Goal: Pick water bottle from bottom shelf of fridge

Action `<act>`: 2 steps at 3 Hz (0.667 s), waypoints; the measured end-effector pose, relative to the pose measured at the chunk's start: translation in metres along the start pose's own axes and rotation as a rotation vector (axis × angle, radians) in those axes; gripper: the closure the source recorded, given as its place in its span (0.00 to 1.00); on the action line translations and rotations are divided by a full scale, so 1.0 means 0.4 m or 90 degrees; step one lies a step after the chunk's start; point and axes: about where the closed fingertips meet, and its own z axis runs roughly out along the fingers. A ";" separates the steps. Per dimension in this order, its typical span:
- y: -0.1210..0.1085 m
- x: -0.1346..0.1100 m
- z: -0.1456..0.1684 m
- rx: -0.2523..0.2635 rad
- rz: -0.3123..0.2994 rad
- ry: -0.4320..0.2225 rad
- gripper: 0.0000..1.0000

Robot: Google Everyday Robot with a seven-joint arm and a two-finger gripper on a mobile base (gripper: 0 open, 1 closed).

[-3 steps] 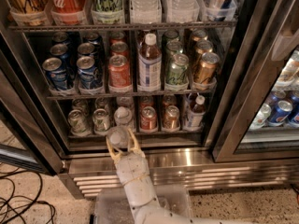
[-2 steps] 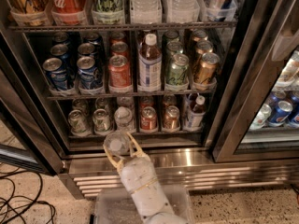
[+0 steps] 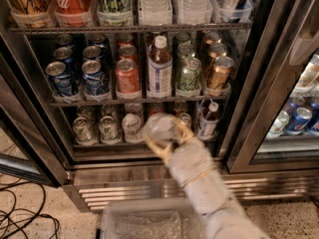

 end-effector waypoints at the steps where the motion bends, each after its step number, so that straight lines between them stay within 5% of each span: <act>1: -0.200 -0.133 -0.016 0.037 0.007 -0.014 1.00; 2: -0.319 -0.288 0.017 0.003 0.000 -0.034 1.00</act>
Offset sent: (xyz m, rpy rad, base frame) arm -0.0735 0.0202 0.0411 -0.5329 0.4414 0.7403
